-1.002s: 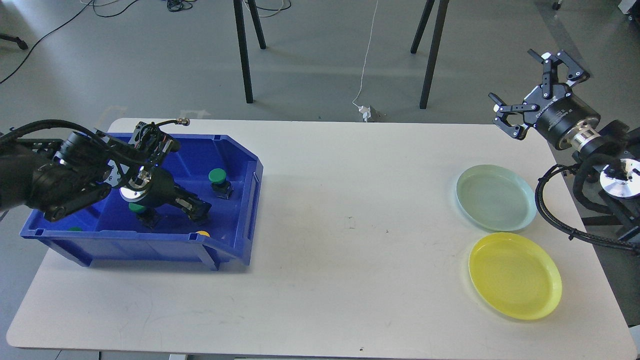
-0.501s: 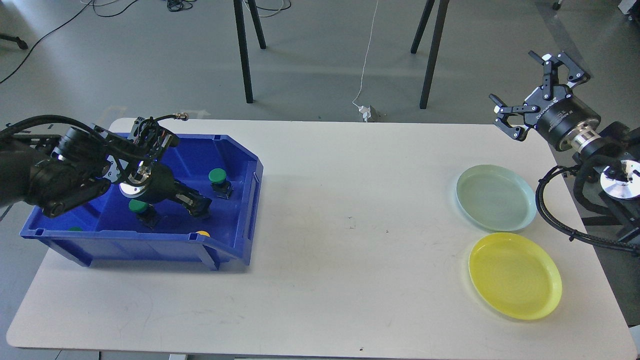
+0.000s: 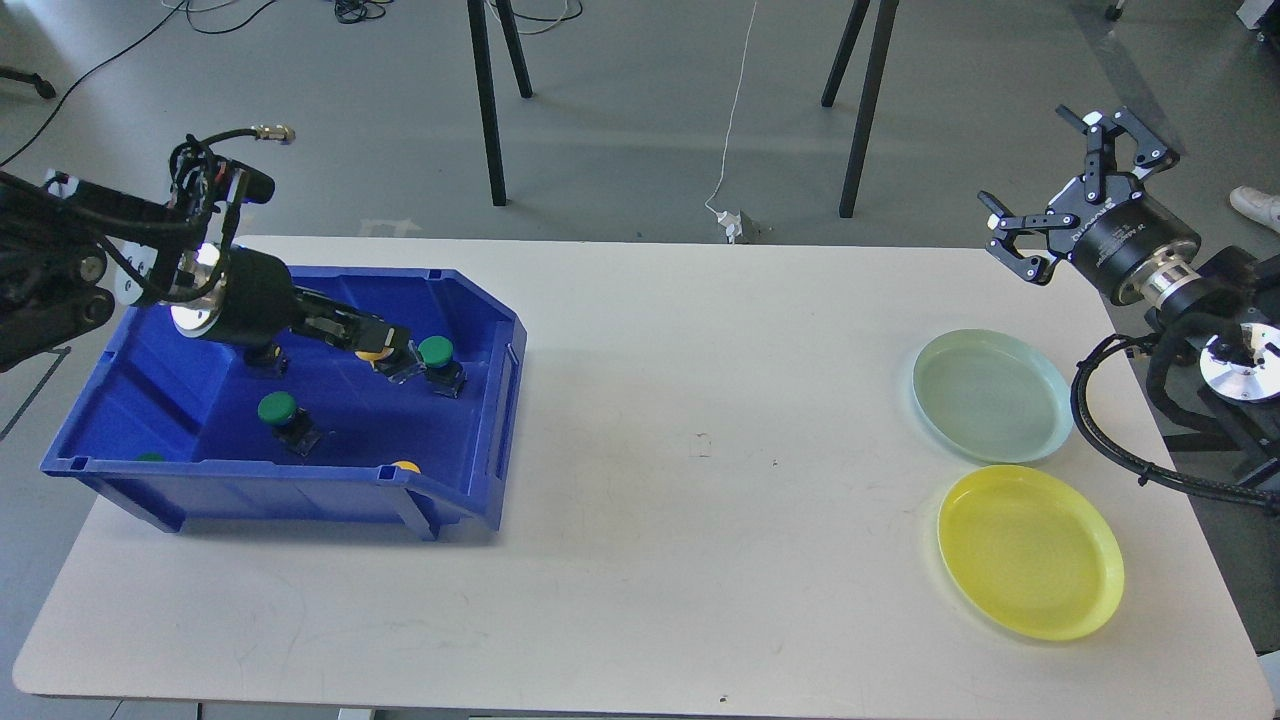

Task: Pass button and place on color plate
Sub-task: 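Lift the button out of the bin with the left gripper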

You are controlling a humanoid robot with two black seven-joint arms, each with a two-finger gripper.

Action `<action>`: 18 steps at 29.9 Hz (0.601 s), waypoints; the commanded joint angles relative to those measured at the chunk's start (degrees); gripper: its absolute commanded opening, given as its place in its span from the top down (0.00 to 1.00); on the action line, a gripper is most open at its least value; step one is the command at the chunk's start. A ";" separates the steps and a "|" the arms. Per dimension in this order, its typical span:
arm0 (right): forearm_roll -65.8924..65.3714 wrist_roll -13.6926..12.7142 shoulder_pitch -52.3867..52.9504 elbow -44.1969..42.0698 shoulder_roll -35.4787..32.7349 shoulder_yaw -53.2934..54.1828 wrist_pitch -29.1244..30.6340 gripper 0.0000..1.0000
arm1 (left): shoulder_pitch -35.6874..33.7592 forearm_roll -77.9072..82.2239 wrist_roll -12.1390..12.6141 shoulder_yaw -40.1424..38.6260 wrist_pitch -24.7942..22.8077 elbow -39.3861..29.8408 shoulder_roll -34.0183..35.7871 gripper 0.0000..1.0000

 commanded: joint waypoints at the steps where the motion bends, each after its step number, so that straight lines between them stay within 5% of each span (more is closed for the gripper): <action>1: -0.09 -0.01 -0.69 1.16 -0.08 -0.09 0.00 0.01 | 0.21 -9.15 -0.02 -9.24 0.01 -5.91 4.79 0.92; 5: -0.97 -0.01 -2.36 6.34 -2.62 -0.18 0.00 0.01 | 1.18 -25.32 -0.02 -12.95 0.01 -6.53 3.05 0.92; 11: -2.37 0.17 -7.10 20.13 -11.76 0.43 0.00 0.01 | 4.60 -43.00 -0.02 -15.58 0.01 -4.70 -8.98 0.92; 18: -2.46 0.17 -12.64 34.37 -20.30 4.21 0.00 0.01 | 12.95 -45.48 -0.02 -25.08 0.01 2.86 -24.54 0.92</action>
